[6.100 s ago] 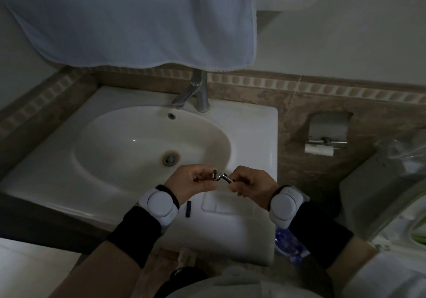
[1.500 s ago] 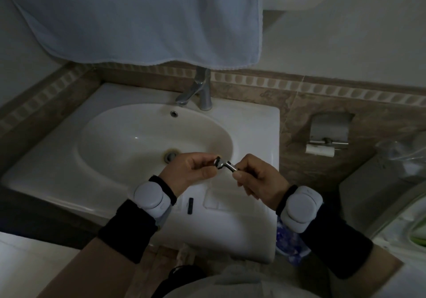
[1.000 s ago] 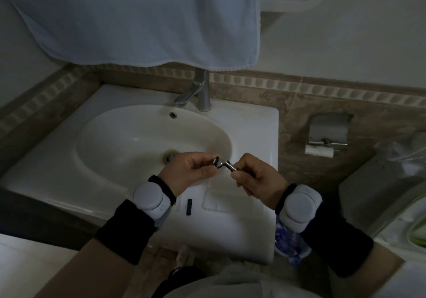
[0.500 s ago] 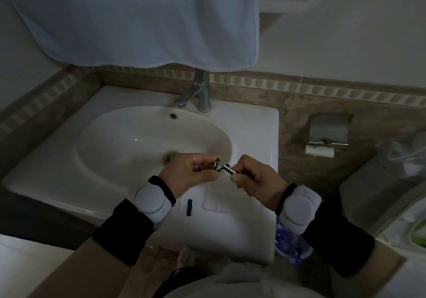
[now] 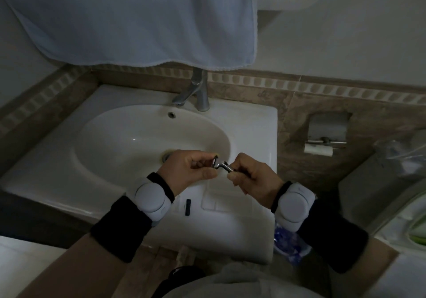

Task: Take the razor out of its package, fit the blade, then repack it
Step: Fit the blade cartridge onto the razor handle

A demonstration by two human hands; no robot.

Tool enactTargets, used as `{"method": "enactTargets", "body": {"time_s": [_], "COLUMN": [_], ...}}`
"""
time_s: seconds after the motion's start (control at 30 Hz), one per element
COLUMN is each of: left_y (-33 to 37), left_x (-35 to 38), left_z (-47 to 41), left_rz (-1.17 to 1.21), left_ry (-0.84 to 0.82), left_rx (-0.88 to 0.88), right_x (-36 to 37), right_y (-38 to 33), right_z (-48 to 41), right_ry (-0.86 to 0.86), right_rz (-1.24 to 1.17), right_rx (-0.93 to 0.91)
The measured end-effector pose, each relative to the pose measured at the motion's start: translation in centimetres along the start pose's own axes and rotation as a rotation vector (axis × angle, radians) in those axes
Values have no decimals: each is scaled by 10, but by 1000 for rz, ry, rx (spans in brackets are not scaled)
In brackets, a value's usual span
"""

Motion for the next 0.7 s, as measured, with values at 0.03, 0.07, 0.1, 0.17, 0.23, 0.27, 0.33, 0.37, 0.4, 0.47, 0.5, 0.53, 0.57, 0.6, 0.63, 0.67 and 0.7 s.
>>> {"method": "enactTargets", "body": {"time_s": [0.03, 0.07, 0.1, 0.17, 0.23, 0.27, 0.33, 0.37, 0.4, 0.47, 0.5, 0.53, 0.57, 0.6, 0.63, 0.67, 0.7], "left_y": [-1, -1, -2, -3, -3, -4, -5, -5, -6, -7, -7, -8, -10, -11, -13, -15, -17], "left_x": [0, 0, -1, -2, -4, -4, -5, -4, -4, -4, -4, -4, -4, -3, -2, -1, 0], "left_z": [0, 0, 0, 0, 0, 0, 0, -1, -1, -2, -2, -3, -3, -3, -4, -5, -6], "left_rz": [0, 5, 10, 22, 43, 46, 41, 42, 45, 56, 60, 61, 56, 47, 34, 18, 3], "left_ry": [-3, -6, -9, -22, -34, -36, -34, -32, -32, -33, -35, -35, -37, -39, -41, -40, -37], "left_rx": [-5, -9, -15, -21, -29, -34, -41, -40, -39, -40, -39, -36, -34, -33, -37, -45, -56], "right_x": [0, 0, 0, -1, -2, -3, -4, -4, -4, -5, -5, -5, -5, -5, -5, -5, -4], "right_y": [0, 1, 1, 0, 0, -1, -1, 0, 1, 3, 5, 7, 9, 11, 13, 16, 18], "right_z": [0, 1, 1, 1, 1, 2, 2, 2, 2, 2, 1, 1, 0, -1, -2, -3, -4], "right_ry": [-4, -6, -9, -14, -24, -27, -28, -30, -33, -34, -31, -26, -24, -24, -27, -31, -31], "right_rz": [-2, -8, -18, -41, -48, -47, -52, -61, -69, -89, -108, -131, -140, -117, -71, -28, -11], "right_rx": [2, 5, 8, 13, 25, 29, 41, 49, 54, 66, 78, 91, 100, 106, 114, 124, 140]}}
Point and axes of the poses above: each hand's wrist, its own z-axis away from the middle knuckle, its own x-axis out of the palm, y = z × x, the point moved 5 cm from there along -z, towards the middle knuckle, and after that the axes turned 8 degrees about -x, right-handed, at the moved point
